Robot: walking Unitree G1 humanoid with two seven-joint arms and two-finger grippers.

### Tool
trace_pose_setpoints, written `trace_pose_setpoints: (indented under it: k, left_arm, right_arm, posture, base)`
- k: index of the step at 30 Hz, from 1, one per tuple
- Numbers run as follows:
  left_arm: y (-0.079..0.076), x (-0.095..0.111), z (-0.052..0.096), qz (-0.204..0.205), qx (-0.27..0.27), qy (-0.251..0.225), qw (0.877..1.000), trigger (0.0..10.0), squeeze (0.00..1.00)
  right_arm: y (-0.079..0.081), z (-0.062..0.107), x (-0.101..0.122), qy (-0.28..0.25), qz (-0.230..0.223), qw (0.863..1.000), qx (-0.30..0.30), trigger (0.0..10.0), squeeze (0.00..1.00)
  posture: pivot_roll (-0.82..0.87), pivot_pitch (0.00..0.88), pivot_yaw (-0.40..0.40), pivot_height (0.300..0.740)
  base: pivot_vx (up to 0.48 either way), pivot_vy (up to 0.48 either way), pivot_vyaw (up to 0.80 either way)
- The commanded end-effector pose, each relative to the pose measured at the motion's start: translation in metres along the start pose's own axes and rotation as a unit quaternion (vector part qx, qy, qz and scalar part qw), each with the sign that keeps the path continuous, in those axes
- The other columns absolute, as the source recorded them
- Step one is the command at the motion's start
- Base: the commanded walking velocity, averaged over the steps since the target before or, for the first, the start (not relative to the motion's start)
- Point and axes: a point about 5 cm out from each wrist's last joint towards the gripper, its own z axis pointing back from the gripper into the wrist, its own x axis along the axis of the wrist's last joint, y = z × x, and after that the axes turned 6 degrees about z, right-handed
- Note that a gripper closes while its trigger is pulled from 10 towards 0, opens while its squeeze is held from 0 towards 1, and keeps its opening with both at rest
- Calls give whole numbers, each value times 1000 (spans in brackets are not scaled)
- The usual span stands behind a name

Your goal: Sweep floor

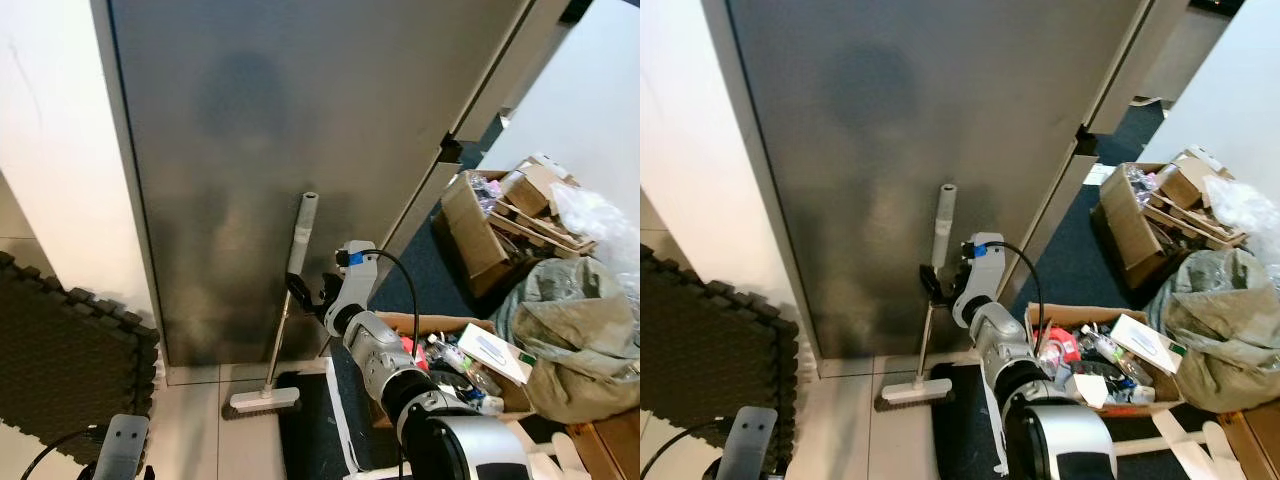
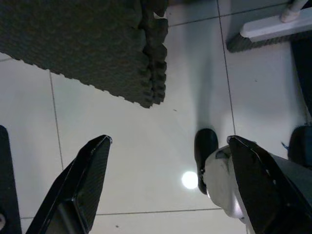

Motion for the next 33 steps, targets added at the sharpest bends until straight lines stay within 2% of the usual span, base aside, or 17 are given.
trace_pose_setpoints:
  k: [1,2,3,5,8,9,11,12,13,15,16,18,21,23,26,29,33]
  left_arm:
    - [-7,-17,5,0,-13,39,999,10000,0]
    - [-7,-22,7,-1,-14,53,999,10000,0]
    - [-7,-22,7,-1,-14,53,999,10000,0]
    - [-7,-27,8,-2,-15,64,998,10000,0]
    - [-7,-32,10,-2,-17,75,997,10000,0]
    - [-7,-32,10,-2,-17,75,997,10000,0]
    - [-7,-32,10,-2,-18,77,997,10000,0]
    - [-7,-32,10,-2,-18,77,997,10000,0]
    - [-7,-30,9,-4,-19,75,997,10000,0]
    - [-6,-28,8,-8,-21,72,997,10000,0]
    - [-5,-23,6,-19,-25,64,997,10000,0]
    - [-5,-23,6,-19,-25,64,997,10000,0]
    - [-1,-7,-1,-46,-38,46,997,10000,0]
    - [-1,-7,-1,-46,-38,46,997,10000,0]
    - [-2,3,-4,-69,-51,35,996,10000,0]
    - [-3,13,-8,-83,-61,28,994,10000,0]
    - [-5,22,-11,-79,-66,22,994,10000,0]
  right_arm:
    - [-5,17,-42,91,38,995,-14,10000,0]
    - [-15,31,-64,144,66,987,-32,10000,0]
    - [-15,31,-64,144,66,987,-32,10000,0]
    - [-25,45,-83,192,80,977,-49,10000,0]
    - [-41,77,-117,259,83,957,-98,10000,0]
    - [-41,77,-117,259,83,957,-98,10000,0]
    - [-46,93,-133,293,81,945,-120,10000,0]
    - [-46,93,-133,293,81,945,-120,10000,0]
    - [-50,108,-146,322,76,933,-139,10000,0]
    - [-51,116,-153,334,68,928,-150,10000,0]
    - [-54,129,-163,353,52,918,-174,10000,0]
    - [-54,129,-163,353,52,918,-174,10000,0]
    - [-58,151,-178,373,18,900,-223,10000,0]
    - [-58,151,-178,373,18,900,-223,10000,0]
    - [-54,154,-183,371,-2,898,-237,10000,0]
    - [-50,157,-187,370,-20,896,-246,10000,0]
    - [-43,161,-194,379,-20,893,-241,10000,0]
  posture:
    - [258,0,-178,740]
    - [258,0,-176,740]
    - [258,0,-176,740]
    - [259,0,-175,740]
    - [268,0,-163,740]
    - [268,0,-163,740]
    - [276,0,-159,740]
    - [276,0,-159,740]
    - [284,0,-154,740]
    - [287,0,-143,740]
    - [284,0,-130,740]
    - [284,0,-130,740]
    - [242,0,-35,740]
    - [242,0,-35,740]
    - [190,0,47,740]
    - [169,0,64,740]
    - [142,0,66,740]
  base:
    - [0,0,0]
    - [0,0,0]
    - [0,0,0]
    - [0,0,0]
    - [0,0,0]
    - [0,0,0]
    - [0,0,0]
    - [0,0,0]
    - [0,0,0]
    - [0,0,0]
    - [0,0,0]
    - [0,0,0]
    - [0,0,0]
    - [0,0,0]
    - [0,0,0]
    - [0,0,0]
    - [0,0,0]
